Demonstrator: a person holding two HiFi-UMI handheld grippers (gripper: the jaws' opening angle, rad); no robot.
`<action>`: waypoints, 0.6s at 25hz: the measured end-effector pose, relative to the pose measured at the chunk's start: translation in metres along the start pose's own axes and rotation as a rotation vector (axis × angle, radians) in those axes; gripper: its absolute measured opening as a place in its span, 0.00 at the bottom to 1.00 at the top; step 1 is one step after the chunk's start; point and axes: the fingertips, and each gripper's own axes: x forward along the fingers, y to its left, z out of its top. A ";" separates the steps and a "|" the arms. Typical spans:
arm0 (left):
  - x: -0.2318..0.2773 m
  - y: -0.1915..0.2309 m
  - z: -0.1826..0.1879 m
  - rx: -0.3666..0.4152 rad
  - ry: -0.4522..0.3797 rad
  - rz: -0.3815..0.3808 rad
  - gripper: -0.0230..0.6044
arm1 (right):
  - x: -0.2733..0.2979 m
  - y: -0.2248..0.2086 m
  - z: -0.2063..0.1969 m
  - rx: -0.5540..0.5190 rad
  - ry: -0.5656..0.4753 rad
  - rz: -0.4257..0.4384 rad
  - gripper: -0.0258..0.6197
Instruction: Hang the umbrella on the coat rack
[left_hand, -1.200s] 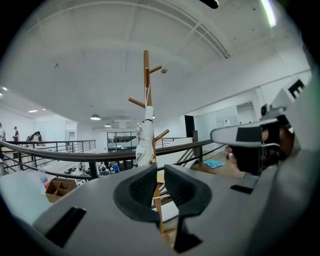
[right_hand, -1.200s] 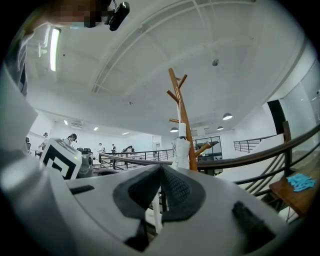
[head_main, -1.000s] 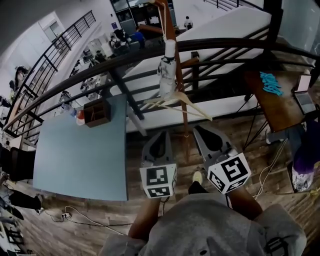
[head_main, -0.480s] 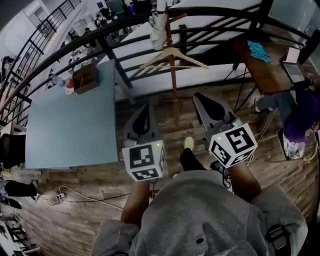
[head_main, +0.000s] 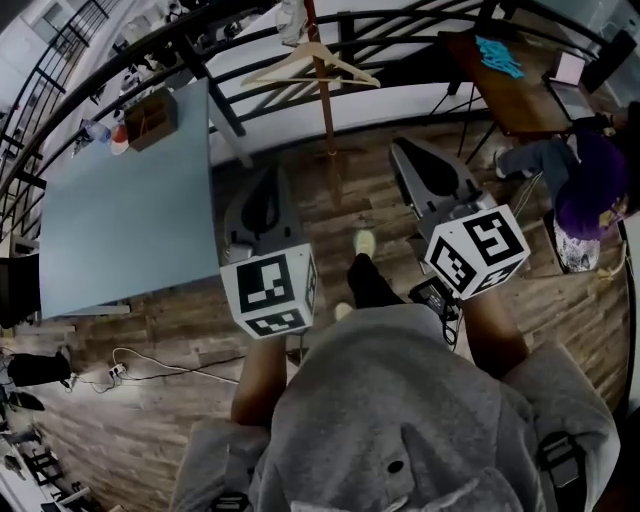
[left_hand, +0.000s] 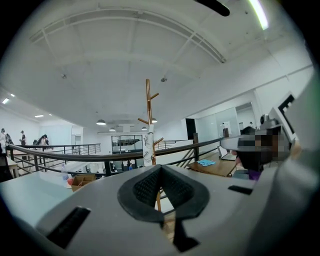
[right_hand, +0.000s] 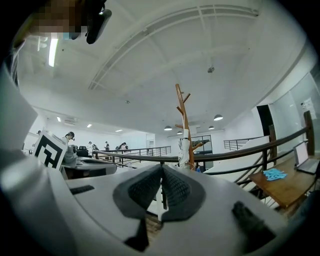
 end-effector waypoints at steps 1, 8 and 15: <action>-0.004 -0.003 0.000 0.006 0.001 -0.002 0.06 | -0.004 0.001 -0.002 0.002 0.008 -0.005 0.08; -0.011 -0.018 -0.001 -0.003 0.019 -0.027 0.06 | -0.017 0.000 -0.008 0.003 0.040 -0.017 0.08; -0.004 -0.021 0.000 -0.027 0.051 -0.006 0.06 | -0.015 -0.008 -0.005 0.013 0.060 0.007 0.08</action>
